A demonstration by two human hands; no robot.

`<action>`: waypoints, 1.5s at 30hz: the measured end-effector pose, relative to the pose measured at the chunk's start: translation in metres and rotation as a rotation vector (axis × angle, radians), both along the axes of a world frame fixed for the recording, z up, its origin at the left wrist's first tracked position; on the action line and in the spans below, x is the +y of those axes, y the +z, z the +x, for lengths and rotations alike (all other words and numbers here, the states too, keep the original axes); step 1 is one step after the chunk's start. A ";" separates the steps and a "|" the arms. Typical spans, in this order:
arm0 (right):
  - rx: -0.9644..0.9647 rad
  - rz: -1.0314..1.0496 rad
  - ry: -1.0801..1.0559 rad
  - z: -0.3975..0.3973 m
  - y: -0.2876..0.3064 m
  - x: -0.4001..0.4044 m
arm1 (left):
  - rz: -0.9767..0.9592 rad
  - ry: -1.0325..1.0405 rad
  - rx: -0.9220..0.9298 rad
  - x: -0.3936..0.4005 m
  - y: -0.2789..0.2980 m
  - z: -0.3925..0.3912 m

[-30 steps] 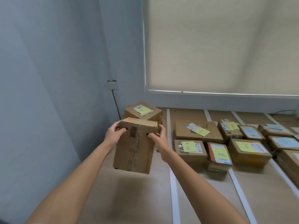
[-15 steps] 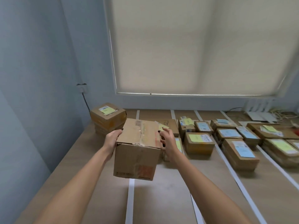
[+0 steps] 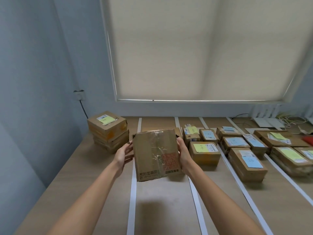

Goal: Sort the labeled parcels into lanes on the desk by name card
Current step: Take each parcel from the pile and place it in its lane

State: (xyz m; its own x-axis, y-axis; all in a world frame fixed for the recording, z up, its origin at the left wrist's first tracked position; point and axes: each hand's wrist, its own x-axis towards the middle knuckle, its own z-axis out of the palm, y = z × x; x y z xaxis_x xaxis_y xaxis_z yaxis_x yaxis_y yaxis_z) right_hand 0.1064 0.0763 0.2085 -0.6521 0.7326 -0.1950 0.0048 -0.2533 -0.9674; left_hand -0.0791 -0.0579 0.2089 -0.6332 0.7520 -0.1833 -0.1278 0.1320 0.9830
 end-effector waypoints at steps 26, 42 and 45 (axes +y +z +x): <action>-0.162 -0.194 -0.242 0.015 -0.048 0.057 | 0.119 0.024 -0.186 0.032 -0.009 -0.026; -0.236 -0.117 -0.119 0.022 -0.048 0.056 | -0.068 -0.158 -0.123 0.063 -0.022 -0.002; -0.166 -0.043 -0.127 0.024 -0.046 0.056 | -0.056 -0.159 -0.174 0.069 -0.028 -0.001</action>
